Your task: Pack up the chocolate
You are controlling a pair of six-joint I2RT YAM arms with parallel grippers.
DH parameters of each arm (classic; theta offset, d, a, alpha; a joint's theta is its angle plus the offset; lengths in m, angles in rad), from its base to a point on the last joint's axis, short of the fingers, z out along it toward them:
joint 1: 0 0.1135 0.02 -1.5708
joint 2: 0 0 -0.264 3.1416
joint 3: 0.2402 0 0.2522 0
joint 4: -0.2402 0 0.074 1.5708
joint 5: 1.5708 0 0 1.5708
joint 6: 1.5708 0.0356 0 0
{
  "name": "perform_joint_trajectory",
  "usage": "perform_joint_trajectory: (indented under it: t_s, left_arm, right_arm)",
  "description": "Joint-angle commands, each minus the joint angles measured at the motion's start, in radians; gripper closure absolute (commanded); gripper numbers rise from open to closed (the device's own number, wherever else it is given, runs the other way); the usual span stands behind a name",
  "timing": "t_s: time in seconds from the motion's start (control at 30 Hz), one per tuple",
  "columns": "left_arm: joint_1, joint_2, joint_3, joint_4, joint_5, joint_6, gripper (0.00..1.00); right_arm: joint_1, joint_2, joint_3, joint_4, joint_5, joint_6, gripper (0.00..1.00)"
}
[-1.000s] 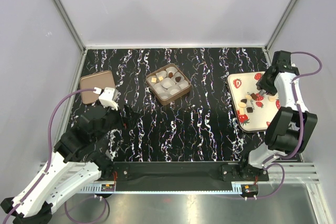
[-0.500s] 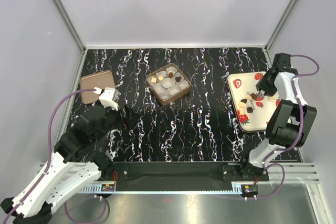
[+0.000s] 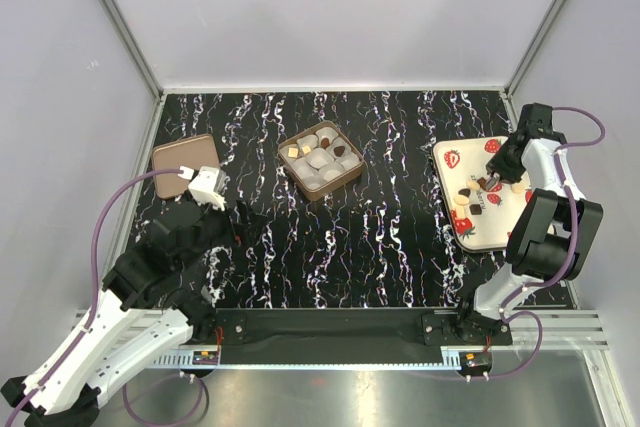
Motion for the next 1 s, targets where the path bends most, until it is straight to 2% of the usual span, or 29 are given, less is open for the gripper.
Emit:
perform_joint_trajectory:
  t_s: [0.0, 0.17, 0.27, 0.47, 0.63, 0.97]
  left_arm:
    - [0.001, 0.0, -0.007, 0.055, 0.004, 0.017, 0.01]
    - [0.0, 0.0, -0.007, 0.052, 0.001, 0.016, 0.01]
    - [0.0, 0.0, -0.007, 0.054, 0.001, 0.016, 0.01]
    - [0.001, 0.0, -0.007, 0.052, -0.002, 0.014, 0.01]
    - [0.0, 0.001, -0.007, 0.052, -0.002, 0.016, 0.01]
    - [0.001, 0.003, -0.007, 0.052, -0.001, 0.016, 0.01]
  right_arm:
    - [-0.005, -0.023, 0.052, -0.049, 0.006, -0.002, 0.62]
    - [-0.003, -0.019, 0.064, -0.034, 0.03, -0.026, 0.61]
    - [-0.005, -0.002, 0.089, -0.043, 0.045, -0.031, 0.51]
    - [-0.005, 0.026, 0.112, -0.034, 0.05, -0.036, 0.5]
    - [-0.003, 0.041, 0.132, -0.031, 0.05, -0.048, 0.57]
    - [-0.005, 0.066, 0.196, -0.051, 0.056, -0.063, 0.63]
